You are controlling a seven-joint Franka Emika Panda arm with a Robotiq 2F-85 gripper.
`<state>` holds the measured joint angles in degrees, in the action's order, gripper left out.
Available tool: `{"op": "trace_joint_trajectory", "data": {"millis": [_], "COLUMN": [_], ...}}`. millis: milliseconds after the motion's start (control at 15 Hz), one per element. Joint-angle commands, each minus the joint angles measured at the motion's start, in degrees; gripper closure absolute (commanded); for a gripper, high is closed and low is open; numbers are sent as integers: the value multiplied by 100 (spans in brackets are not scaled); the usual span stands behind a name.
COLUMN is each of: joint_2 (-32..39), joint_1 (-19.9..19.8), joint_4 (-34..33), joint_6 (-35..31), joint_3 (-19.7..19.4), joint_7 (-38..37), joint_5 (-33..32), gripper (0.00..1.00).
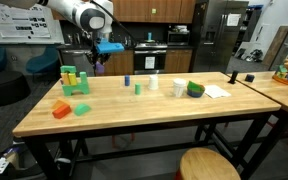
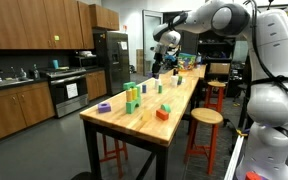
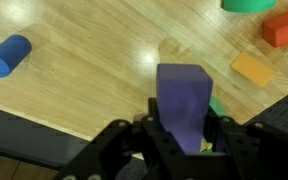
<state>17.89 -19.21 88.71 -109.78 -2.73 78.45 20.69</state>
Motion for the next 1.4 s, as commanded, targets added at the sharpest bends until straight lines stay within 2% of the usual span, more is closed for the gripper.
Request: {"op": "trace_joint_trajectory", "data": {"millis": [0, 333, 533, 933, 1333], "joint_2": [-18, -14, -29, 20, 88], "joint_1": [174, 354, 405, 473, 592], "joint_4": [-60, -115, -165, -289, -315], "joint_6": [287, 555, 633, 682, 675], "joint_3": [-46, -37, -22, 11, 11], "joint_7": [437, 1144, 1654, 2251, 2321], "joint_5": [-381, -1050, -1183, -1189, -1240], "gripper": [84, 84, 84, 84, 84]}}
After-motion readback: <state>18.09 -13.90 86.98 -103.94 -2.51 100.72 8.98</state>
